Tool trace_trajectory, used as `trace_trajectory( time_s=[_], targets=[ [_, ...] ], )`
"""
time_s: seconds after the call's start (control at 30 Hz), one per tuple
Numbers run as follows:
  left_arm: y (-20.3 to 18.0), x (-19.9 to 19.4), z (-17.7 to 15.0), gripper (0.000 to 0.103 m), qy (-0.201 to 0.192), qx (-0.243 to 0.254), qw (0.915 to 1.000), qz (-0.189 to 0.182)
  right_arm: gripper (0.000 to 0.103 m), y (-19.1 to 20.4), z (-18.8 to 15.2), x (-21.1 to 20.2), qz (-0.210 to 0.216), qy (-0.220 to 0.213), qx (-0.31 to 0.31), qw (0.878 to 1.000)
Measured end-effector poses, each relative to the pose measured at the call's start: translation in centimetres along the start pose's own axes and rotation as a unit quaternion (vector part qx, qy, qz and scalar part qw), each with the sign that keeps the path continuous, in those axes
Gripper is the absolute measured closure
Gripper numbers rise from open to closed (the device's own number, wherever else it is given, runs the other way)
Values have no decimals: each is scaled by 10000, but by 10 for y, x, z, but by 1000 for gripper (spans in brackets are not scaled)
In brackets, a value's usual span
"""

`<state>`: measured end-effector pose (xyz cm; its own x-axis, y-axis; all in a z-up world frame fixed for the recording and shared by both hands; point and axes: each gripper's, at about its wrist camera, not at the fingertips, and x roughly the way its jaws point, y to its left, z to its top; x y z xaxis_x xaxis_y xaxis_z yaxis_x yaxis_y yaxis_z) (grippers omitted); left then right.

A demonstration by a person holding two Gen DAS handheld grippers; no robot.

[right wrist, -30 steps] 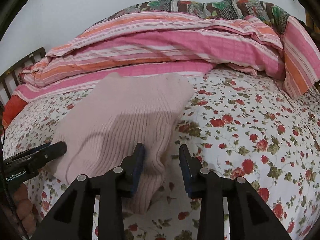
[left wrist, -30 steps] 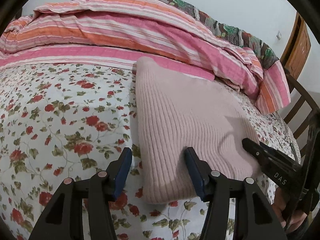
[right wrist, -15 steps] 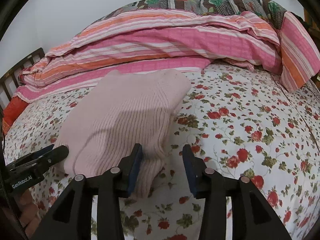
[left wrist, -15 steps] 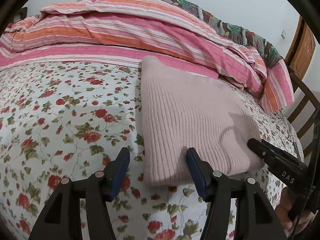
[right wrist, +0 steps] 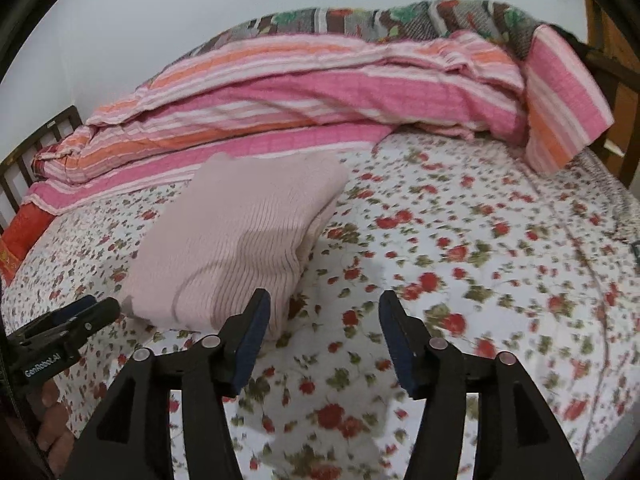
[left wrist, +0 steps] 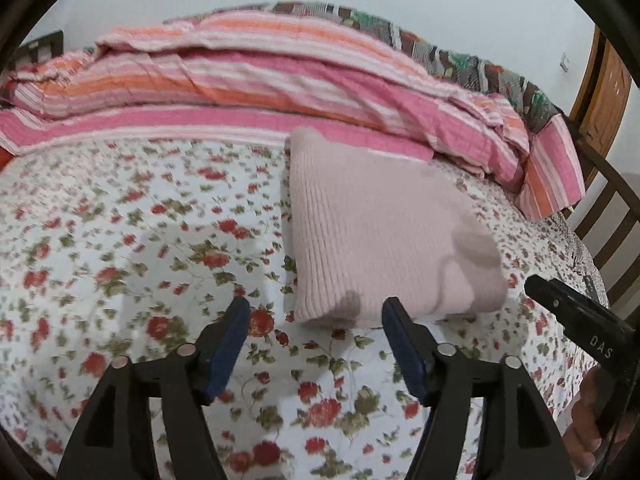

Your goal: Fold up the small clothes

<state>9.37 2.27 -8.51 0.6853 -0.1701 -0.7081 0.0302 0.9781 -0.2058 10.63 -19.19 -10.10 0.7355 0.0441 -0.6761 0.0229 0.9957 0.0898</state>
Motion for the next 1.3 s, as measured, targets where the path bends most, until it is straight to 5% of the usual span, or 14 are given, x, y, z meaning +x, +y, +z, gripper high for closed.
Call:
trace_trajectory(
  time_s=[0.2,0.33,0.53,1.3],
  targets=[
    [-16,-50,2,21,-451,244,9985,178,34,1,0,-40,72,-118,-71,9999],
    [-23,-78,1,16,-637,244,9975,196,10,-2,-3,-66,80,-341,4,9994],
    [-37,-108,-5,11,-739,383,9960,321,3,-3,-11,-100,-52,-548,-78,9985],
    [-58,-150,-25,10,-961,573,9922,547,1,2,-31,-147,-274,-782,-317,9961]
  ],
)
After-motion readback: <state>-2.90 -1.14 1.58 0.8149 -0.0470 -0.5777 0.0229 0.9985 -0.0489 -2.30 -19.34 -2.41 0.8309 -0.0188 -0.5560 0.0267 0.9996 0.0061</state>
